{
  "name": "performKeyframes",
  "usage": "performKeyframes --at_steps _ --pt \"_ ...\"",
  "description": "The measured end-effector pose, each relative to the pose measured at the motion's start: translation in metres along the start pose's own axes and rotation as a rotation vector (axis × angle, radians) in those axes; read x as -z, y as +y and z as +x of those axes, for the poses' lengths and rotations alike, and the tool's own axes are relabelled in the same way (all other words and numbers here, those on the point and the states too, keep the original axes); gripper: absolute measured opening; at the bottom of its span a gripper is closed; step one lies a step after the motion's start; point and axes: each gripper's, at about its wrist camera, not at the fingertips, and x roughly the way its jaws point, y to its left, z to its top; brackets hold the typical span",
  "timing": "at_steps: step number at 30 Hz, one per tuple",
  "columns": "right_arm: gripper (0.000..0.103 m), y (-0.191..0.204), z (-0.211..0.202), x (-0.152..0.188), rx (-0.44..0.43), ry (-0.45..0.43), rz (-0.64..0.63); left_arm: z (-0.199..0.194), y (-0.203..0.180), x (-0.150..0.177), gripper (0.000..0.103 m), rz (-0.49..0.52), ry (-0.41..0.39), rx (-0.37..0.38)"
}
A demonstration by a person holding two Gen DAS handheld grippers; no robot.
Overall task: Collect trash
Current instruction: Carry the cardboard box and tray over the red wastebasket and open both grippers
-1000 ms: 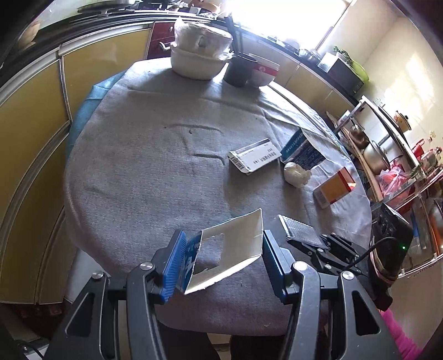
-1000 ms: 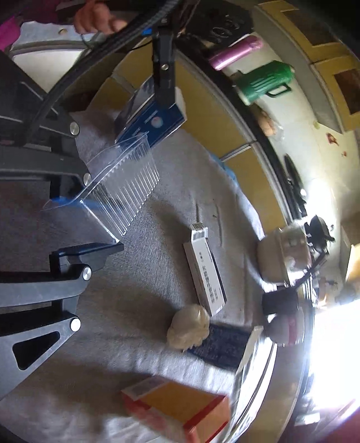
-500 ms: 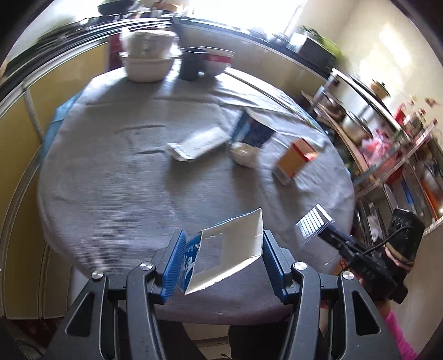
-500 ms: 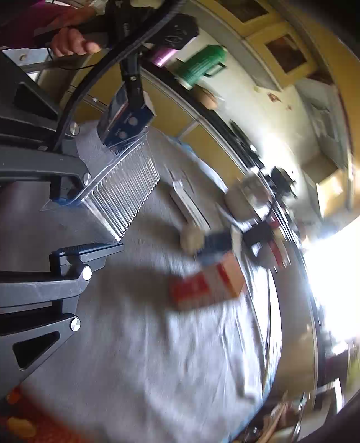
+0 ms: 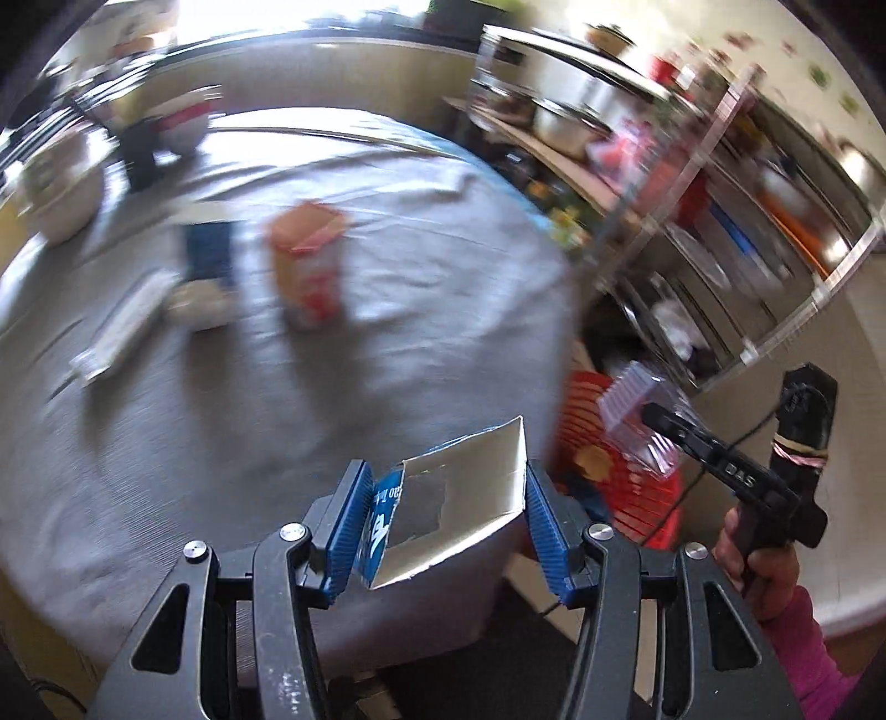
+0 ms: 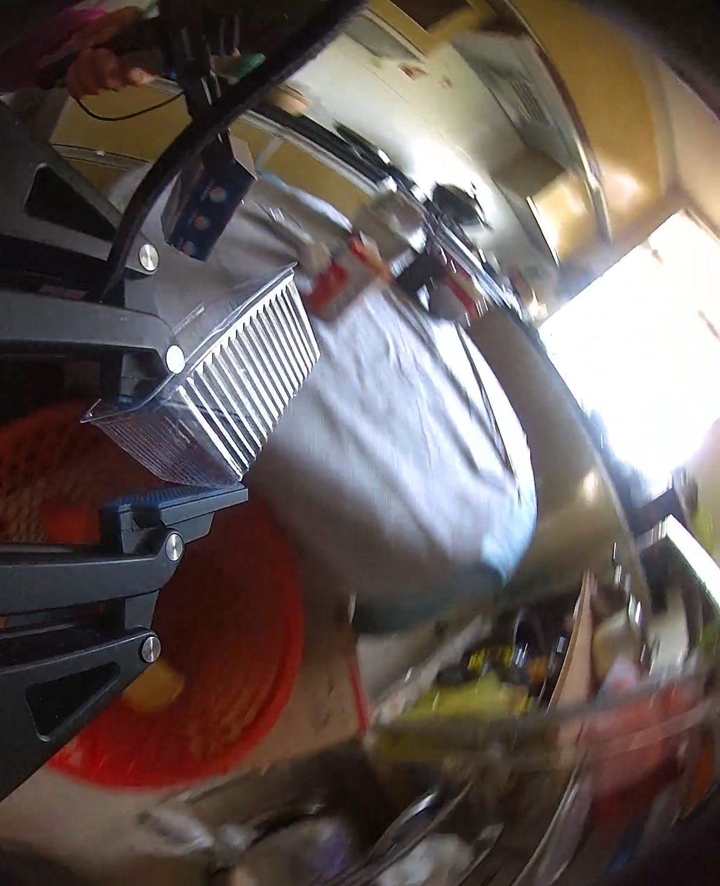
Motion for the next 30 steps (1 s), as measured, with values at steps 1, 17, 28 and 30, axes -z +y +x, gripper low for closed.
performKeyframes --at_steps 1,17,28,30 --pt "0.026 -0.011 -0.004 0.001 0.024 0.006 0.026 0.007 -0.012 -0.002 0.057 0.027 0.013 0.013" --pt "0.074 -0.075 -0.028 0.005 0.108 0.008 0.244 0.05 -0.08 -0.026 0.066 0.103 0.08 0.188" --pt "0.074 -0.044 -0.029 -0.003 0.054 -0.058 0.196 0.016 -0.028 -0.008 0.066 0.036 0.017 0.12" --pt "0.074 -0.038 -0.027 -0.004 0.04 -0.063 0.186 0.01 -0.014 0.0 0.066 0.017 0.005 0.094"
